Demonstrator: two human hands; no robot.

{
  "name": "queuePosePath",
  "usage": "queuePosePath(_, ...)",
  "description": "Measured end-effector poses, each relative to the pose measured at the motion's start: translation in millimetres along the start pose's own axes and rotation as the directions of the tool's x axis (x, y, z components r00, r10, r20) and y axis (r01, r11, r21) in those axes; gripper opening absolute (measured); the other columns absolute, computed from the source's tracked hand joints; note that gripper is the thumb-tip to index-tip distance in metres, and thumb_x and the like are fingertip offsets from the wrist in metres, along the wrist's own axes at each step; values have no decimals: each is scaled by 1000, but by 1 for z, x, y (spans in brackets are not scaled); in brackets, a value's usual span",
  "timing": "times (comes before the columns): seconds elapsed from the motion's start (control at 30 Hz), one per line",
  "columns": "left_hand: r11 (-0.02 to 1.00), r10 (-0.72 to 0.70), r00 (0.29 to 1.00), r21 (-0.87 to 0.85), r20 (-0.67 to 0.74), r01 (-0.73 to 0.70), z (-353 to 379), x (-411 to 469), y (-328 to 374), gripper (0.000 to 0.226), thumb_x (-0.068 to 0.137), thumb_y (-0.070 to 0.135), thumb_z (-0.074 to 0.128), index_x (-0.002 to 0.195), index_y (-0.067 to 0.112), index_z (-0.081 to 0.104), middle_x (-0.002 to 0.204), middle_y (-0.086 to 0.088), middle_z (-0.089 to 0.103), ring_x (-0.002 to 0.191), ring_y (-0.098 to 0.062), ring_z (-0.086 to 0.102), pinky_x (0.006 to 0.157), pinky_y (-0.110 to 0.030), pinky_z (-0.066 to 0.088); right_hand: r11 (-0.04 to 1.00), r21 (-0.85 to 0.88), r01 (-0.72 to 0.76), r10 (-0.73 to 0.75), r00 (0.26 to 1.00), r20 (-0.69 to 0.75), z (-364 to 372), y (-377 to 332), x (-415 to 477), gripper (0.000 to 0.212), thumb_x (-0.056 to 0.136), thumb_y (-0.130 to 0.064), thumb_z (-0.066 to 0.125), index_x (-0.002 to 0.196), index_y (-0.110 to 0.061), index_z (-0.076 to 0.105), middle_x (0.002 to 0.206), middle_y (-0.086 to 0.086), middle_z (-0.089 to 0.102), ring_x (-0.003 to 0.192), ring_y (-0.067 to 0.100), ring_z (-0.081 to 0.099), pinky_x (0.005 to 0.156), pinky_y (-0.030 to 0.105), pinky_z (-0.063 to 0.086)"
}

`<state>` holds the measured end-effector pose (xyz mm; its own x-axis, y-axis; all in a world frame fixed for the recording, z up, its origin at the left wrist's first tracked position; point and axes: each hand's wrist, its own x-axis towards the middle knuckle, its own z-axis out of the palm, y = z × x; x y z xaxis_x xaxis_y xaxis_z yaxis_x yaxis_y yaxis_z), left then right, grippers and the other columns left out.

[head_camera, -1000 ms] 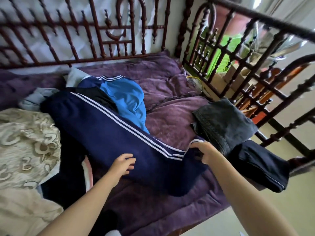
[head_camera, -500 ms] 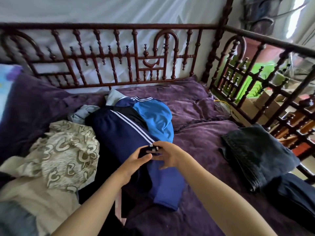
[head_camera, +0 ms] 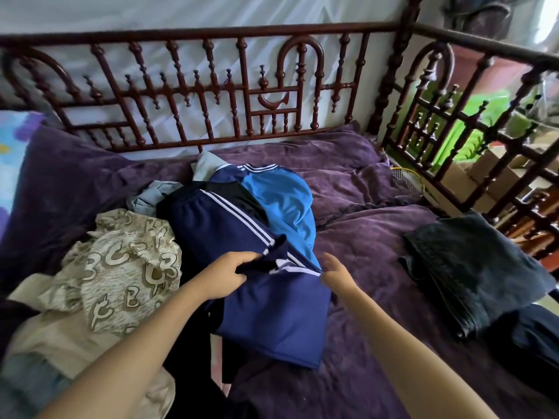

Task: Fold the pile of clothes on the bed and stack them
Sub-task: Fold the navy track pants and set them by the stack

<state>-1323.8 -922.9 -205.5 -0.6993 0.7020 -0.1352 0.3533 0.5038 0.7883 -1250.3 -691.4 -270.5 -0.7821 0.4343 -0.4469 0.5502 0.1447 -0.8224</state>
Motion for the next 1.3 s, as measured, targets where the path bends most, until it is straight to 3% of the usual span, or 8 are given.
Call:
queuePosePath(0.17,995,75,973,48,217,-87,-26,-9,31,80,76,-24,47,104,50,62,91,50,55,96,26,50,89,-1,34,899,-309,312,-213,925,314,4,-2,14,81,78,9,59,147,-17,25,142,0,39,128,14,41,102,20,33)
queuePosePath(0.3,997,79,976,-16,202,-77,-47,-10,42,95,77,-24,49,85,70,57,94,41,61,97,19,55,87,-3,37,760,-530,376,-53,849,526,25,-21,20,29,72,-25,65,96,-11,59,82,-20,60,82,7,42,63,1,34)
queuePosePath(0.37,996,57,987,-71,151,-47,-61,-9,40,91,78,-25,49,87,64,62,92,32,67,93,13,59,84,-5,40,700,-601,385,6,839,544,30,-25,24,15,62,-29,58,68,-27,44,50,-28,48,72,9,39,56,7,30)
queuePosePath(0.57,982,-8,1000,-186,17,11,-91,-15,35,72,78,-25,53,86,44,73,91,22,71,91,7,63,80,-8,46,183,-831,526,111,829,549,29,-21,39,76,76,-25,68,142,-26,32,137,7,35,132,28,27,104,54,28)
queuePosePath(0.73,964,-82,996,-258,-47,68,-113,-13,42,56,75,-30,48,100,18,62,86,18,72,83,5,65,70,-9,49,396,-771,499,-52,850,524,30,-11,39,57,79,-26,68,132,-16,49,142,3,37,135,21,31,105,38,30)
queuePosePath(0.83,960,-170,982,-238,-85,146,-127,-9,44,59,74,-33,43,93,19,61,74,20,71,73,5,65,63,-7,48,571,-704,422,-57,876,479,22,-10,32,43,79,-21,67,118,-6,57,105,8,56,103,26,55,75,23,37)
queuePosePath(1.0,941,-301,953,-173,-32,291,-128,-5,35,56,76,-31,42,88,22,57,74,20,69,71,1,63,58,-7,49,618,-713,331,15,902,431,-16,11,13,42,78,-33,68,116,-17,59,103,0,58,89,15,50,75,22,37)
queuePosePath(1.3,927,-267,919,-182,289,327,-13,18,17,59,73,-34,42,101,15,58,76,22,70,75,9,64,67,-10,49,284,-955,82,599,763,243,-109,76,-36,63,73,-55,68,114,-8,63,95,5,59,83,19,54,66,22,43)
